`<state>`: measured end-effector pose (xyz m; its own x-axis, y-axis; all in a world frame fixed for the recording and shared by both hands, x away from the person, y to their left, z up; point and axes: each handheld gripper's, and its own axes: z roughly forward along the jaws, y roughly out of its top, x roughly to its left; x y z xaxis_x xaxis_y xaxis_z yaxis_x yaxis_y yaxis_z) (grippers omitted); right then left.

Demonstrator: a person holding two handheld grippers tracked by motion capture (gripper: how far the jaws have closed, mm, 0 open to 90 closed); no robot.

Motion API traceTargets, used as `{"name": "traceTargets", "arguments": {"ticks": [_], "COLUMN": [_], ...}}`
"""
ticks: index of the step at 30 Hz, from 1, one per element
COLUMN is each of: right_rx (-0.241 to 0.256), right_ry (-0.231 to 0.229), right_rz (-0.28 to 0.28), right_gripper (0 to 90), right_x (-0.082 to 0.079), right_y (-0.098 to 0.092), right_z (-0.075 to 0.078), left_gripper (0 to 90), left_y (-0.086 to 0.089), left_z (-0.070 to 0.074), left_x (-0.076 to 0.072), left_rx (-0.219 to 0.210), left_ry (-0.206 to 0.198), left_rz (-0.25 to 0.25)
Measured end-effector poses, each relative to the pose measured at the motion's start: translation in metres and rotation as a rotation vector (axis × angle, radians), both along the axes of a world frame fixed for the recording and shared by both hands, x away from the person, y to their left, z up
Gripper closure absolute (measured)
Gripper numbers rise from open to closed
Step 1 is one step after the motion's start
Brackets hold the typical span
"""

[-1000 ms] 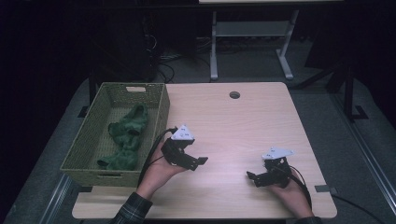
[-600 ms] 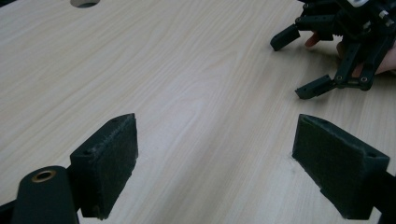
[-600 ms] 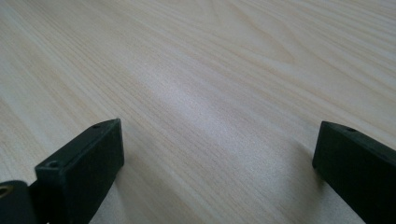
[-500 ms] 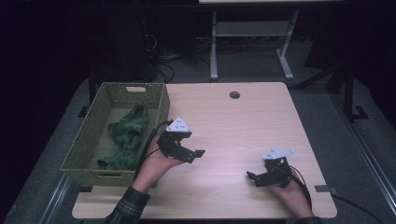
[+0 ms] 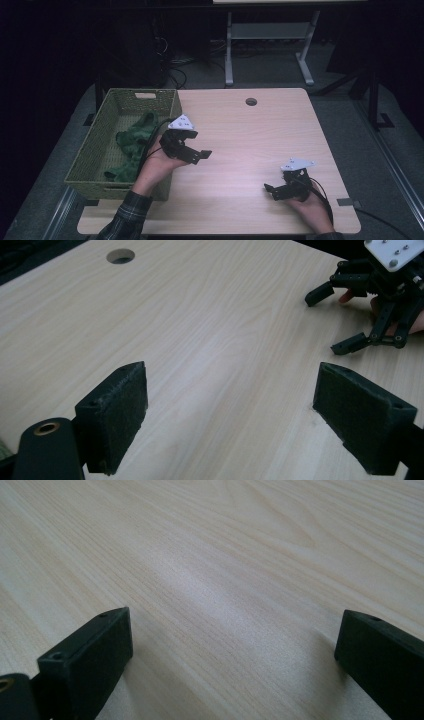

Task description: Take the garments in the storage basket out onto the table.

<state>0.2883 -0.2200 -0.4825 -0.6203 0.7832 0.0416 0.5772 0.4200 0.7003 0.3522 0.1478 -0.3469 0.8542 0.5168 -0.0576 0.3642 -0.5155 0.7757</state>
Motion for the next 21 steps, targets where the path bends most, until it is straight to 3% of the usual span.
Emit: {"name": "traceTargets", "arguments": {"ticks": [8,21], "right_rx": [-0.002,-0.002], "right_ry": [-0.006,-0.007], "right_rz": [0.001,0.002], "right_gripper": [1.8,1.8], "right_x": [0.0,0.0], "right_y": [0.0,0.0], "right_z": [0.0,0.0], "left_gripper": [13.9,13.9], "left_y": [0.016,0.055], "left_z": [0.007,0.012], "left_x": [0.009,0.012], "left_rx": [-0.007,-0.021], "left_ry": [-0.002,0.009], "left_rz": [0.013,0.092]}}
